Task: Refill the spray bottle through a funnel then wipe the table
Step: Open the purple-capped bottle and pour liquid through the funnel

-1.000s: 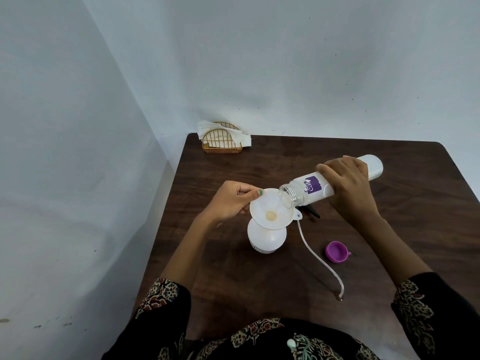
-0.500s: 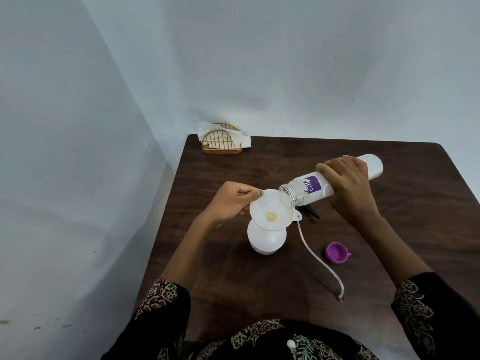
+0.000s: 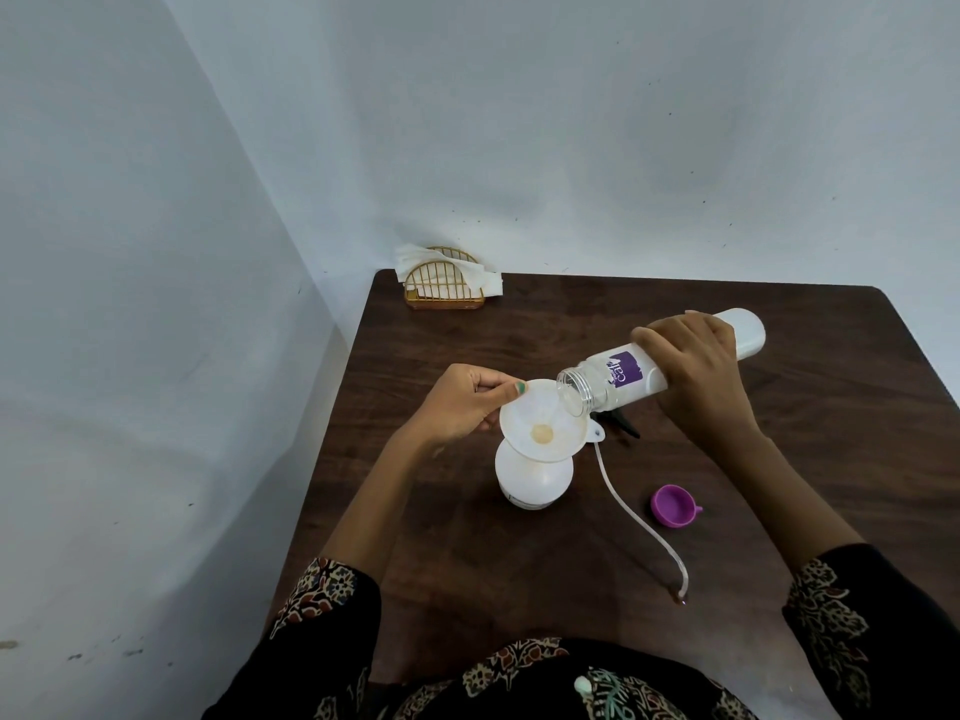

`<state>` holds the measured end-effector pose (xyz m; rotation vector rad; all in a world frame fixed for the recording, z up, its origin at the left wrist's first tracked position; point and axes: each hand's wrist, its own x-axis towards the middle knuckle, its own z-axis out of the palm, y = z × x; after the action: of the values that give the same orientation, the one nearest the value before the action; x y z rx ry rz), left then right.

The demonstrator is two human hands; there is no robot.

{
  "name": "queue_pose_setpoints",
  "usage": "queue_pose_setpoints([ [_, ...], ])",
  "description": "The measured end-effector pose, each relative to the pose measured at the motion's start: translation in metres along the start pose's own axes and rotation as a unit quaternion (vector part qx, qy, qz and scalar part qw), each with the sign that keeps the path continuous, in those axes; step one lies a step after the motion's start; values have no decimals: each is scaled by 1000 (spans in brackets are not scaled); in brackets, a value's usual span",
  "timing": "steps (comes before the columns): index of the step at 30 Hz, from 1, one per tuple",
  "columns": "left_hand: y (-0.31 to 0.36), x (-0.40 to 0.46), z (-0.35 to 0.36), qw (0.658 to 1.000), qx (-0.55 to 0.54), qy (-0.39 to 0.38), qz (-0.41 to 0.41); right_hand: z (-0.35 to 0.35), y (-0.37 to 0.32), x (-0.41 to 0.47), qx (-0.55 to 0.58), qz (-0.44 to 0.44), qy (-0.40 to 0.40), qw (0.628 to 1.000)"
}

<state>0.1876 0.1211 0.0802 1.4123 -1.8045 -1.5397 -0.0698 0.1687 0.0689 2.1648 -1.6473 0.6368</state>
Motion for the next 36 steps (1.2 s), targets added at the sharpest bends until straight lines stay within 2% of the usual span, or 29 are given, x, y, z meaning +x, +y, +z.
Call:
queue_pose_setpoints([
  [36,2,-1,-1,1000,-2,0,-4,0,1,1,-8,2,8,1000],
])
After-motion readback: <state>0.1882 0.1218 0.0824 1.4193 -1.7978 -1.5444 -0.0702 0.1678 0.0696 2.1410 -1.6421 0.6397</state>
